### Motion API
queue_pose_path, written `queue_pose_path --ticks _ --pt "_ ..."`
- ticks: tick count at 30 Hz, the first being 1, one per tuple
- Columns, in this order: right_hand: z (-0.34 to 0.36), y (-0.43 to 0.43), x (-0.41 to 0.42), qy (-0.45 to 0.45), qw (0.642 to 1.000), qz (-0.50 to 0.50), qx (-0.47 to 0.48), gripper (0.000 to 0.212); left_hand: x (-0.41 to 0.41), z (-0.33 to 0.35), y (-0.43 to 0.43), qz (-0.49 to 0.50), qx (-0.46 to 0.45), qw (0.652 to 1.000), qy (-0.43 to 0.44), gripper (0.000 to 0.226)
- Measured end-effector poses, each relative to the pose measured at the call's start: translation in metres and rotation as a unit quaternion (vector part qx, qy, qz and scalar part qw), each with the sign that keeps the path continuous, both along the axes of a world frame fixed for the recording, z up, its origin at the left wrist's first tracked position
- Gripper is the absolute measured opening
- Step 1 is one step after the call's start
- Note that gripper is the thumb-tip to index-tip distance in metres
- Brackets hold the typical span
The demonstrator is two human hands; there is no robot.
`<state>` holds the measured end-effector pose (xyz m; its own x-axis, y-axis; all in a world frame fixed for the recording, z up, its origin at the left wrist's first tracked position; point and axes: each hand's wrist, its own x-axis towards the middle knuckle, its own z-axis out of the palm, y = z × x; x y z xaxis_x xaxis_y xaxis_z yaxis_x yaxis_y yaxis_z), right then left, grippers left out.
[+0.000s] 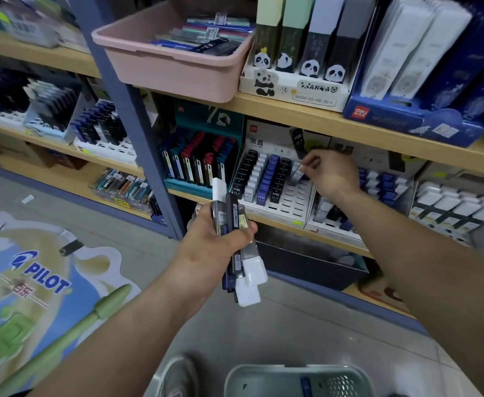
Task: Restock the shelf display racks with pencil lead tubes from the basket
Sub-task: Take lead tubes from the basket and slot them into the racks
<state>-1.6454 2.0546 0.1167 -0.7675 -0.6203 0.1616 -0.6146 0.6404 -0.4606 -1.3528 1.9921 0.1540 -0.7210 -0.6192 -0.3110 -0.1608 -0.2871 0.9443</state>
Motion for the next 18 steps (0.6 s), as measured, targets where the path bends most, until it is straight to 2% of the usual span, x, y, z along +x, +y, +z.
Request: queue_pose_path --ticks 9,13,18 --pt "0.003 -0.001 0.000 0.053 0.995 0.049 0.062 0.007 -0.001 -0.001 -0.002 -0.005 0.004 1.000 0.009 0.024" --pt "0.004 -0.005 0.004 0.108 0.980 0.089 0.138 0.020 -0.001 -0.001 -0.002 0.002 0.012 1.000 0.011 0.023" --pt "0.012 -0.001 0.011 0.110 0.970 0.099 0.191 0.032 -0.005 0.004 -0.001 0.014 0.025 0.999 0.029 0.023"
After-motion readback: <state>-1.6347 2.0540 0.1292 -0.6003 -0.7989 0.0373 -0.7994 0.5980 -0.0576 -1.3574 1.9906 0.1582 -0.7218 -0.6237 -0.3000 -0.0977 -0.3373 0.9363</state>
